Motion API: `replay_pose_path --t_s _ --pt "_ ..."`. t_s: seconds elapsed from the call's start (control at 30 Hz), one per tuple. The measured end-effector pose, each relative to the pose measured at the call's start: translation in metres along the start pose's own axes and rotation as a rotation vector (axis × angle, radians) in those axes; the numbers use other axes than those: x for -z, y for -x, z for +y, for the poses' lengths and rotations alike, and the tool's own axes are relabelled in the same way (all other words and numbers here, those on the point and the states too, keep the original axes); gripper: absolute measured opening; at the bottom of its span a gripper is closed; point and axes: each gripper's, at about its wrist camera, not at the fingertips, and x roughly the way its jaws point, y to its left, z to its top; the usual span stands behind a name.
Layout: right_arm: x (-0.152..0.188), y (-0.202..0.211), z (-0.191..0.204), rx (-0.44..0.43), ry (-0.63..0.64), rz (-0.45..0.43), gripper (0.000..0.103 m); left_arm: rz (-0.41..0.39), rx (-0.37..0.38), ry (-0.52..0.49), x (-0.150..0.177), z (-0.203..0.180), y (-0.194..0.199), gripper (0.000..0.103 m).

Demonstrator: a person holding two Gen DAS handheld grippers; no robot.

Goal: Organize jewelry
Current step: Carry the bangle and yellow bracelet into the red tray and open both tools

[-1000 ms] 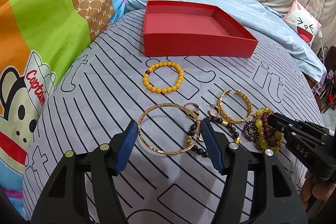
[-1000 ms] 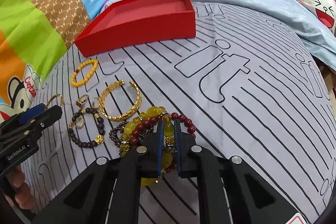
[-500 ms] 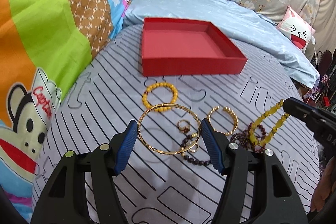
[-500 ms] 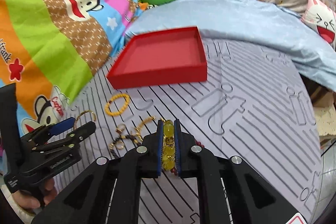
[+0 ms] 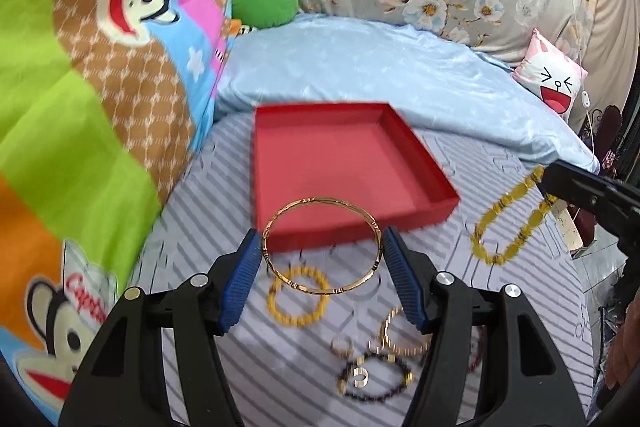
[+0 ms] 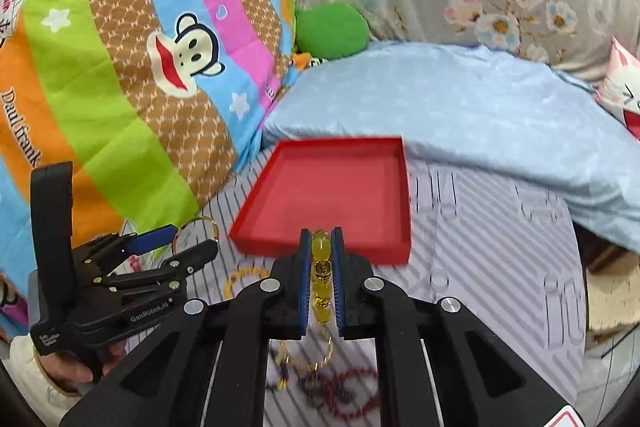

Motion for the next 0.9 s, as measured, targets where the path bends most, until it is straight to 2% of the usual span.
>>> replay_pose_path --t_s 0.2,0.3,0.6,0.73,0.9 --pt "-0.037 -0.038 -0.012 0.004 0.009 0.005 0.010 -0.015 -0.007 -0.040 -0.035 -0.005 -0.029 0.059" --pt "-0.060 -0.070 -0.021 0.001 0.011 0.023 0.010 -0.008 -0.007 -0.048 -0.050 -0.005 -0.052 0.059" --pt "-0.106 -0.180 -0.042 -0.016 -0.006 0.110 0.010 0.068 0.012 -0.013 -0.097 0.009 -0.153 0.059" --pt "-0.111 -0.223 -0.048 -0.008 -0.004 0.139 0.010 0.099 -0.002 0.022 -0.108 0.019 -0.191 0.059" --pt "-0.101 -0.266 -0.067 -0.002 -0.050 0.216 0.010 0.165 -0.032 0.014 -0.113 0.020 -0.235 0.059"
